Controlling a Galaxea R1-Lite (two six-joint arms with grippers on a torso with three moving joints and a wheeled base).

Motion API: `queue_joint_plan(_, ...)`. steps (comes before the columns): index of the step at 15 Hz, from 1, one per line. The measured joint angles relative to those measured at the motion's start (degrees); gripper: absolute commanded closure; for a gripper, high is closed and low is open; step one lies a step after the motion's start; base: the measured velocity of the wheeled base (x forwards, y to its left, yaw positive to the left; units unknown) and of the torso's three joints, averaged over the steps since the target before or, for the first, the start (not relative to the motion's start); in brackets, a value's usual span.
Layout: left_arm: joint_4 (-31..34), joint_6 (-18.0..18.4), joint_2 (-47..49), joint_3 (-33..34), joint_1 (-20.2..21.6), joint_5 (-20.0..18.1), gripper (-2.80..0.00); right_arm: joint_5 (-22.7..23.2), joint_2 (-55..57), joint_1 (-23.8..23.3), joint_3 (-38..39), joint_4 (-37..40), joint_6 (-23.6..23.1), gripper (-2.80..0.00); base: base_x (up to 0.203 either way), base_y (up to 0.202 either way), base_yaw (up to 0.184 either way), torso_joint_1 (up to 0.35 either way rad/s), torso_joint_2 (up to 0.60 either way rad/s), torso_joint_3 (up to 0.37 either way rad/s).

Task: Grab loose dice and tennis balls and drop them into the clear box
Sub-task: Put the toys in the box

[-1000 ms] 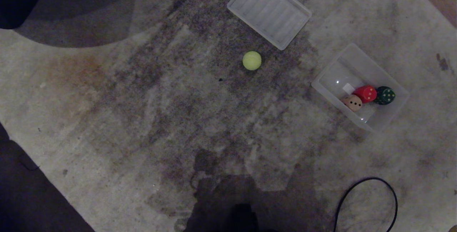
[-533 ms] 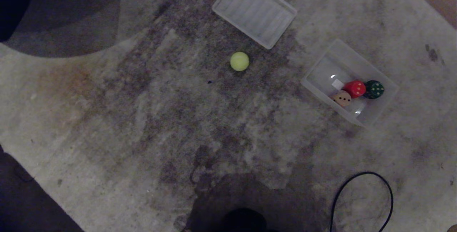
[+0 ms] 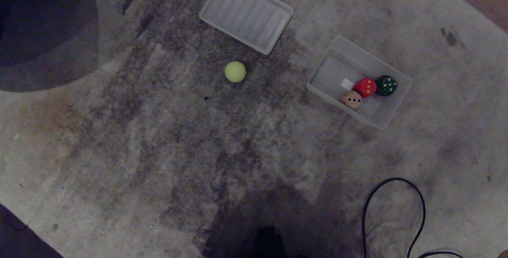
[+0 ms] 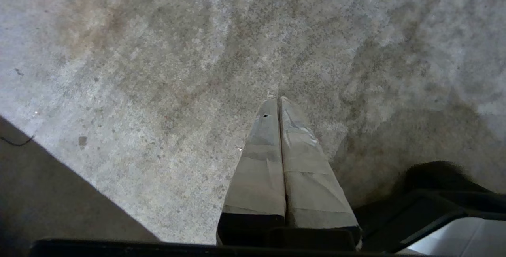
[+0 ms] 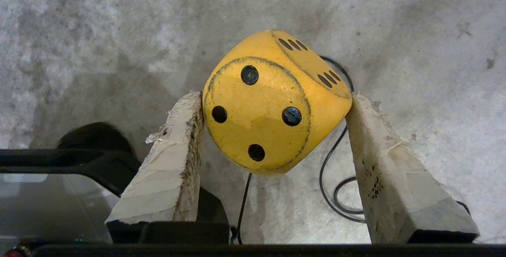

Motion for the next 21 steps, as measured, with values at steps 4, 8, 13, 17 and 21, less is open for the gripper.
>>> queue_joint_plan(4,0.0,0.1,0.0,0.0,0.0,0.0,0.0,0.0,0.0,0.0,0.0,0.0,0.0,0.0,0.059,0.0,0.0,0.001,0.0,0.002)
queue_joint_plan(8,-0.1,0.4,0.0,0.0,0.0,-0.1,0.0,0.0,0.0,0.0,0.0,0.0,-0.1,0.0,0.185,0.0,0.002,0.003,0.0,0.002)
queue_joint_plan(13,0.0,-0.1,0.0,0.0,0.0,0.0,0.0,0.0,0.1,0.0,0.0,0.0,0.0,0.0,0.081,0.0,0.001,0.001,0.0,0.002)
queue_joint_plan(17,-0.1,0.2,0.0,0.0,0.0,-0.1,0.0,0.0,0.0,0.0,0.0,0.0,-0.1,0.0,0.0,0.0,0.0,0.003,0.0,-0.063)
queue_joint_plan(21,-0.1,0.2,0.0,0.0,0.0,0.0,0.0,0.0,0.1,0.0,0.0,0.0,-0.2,0.0,0.0,0.0,0.0,0.001,0.0,-0.192)
